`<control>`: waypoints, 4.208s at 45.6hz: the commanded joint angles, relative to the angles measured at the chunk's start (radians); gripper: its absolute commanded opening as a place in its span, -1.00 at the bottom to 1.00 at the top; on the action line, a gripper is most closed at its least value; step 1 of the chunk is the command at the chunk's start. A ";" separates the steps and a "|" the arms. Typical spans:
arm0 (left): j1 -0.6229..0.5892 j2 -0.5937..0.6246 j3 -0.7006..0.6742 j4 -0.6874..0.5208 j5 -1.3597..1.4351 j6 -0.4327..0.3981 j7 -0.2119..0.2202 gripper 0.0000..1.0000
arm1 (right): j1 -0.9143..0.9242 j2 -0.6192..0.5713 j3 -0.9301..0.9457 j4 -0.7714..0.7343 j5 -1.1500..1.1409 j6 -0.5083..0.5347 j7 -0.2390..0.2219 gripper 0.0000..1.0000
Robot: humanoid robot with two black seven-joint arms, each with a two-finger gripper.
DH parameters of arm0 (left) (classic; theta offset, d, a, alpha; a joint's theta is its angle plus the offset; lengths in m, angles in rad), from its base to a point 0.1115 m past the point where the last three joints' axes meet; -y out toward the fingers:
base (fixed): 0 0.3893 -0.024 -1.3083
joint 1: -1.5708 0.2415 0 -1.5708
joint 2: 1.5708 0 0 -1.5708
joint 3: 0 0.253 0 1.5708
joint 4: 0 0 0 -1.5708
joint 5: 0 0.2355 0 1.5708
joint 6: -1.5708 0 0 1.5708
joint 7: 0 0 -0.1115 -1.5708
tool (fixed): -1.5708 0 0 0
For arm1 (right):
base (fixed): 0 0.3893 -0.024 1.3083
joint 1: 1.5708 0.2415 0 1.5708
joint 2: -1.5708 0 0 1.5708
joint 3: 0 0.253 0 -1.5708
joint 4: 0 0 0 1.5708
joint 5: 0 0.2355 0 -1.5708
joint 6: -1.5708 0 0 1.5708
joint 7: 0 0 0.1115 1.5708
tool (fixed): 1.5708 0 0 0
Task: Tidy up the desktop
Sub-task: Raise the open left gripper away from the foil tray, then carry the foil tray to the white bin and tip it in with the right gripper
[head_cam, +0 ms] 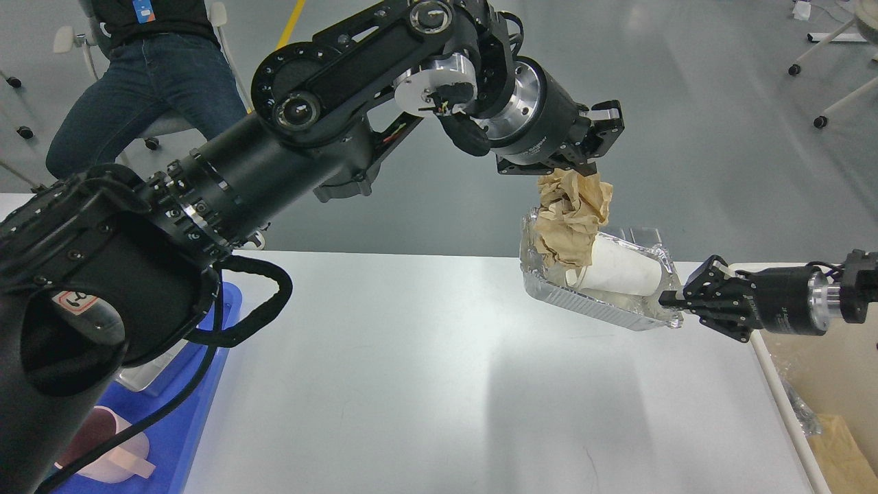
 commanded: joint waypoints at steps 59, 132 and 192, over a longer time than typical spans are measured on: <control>0.252 0.299 -0.186 0.014 -0.044 0.047 -0.008 0.94 | -0.006 -0.054 0.097 -0.001 0.071 0.051 0.008 -1.00; 0.847 0.077 -1.007 0.224 -0.736 0.294 -0.575 0.94 | -0.023 -0.119 0.128 0.008 0.179 0.085 0.005 -1.00; 0.847 0.230 -0.909 0.223 -0.730 0.340 -0.563 0.94 | -0.121 -0.191 0.126 -0.658 0.299 0.041 0.006 -1.00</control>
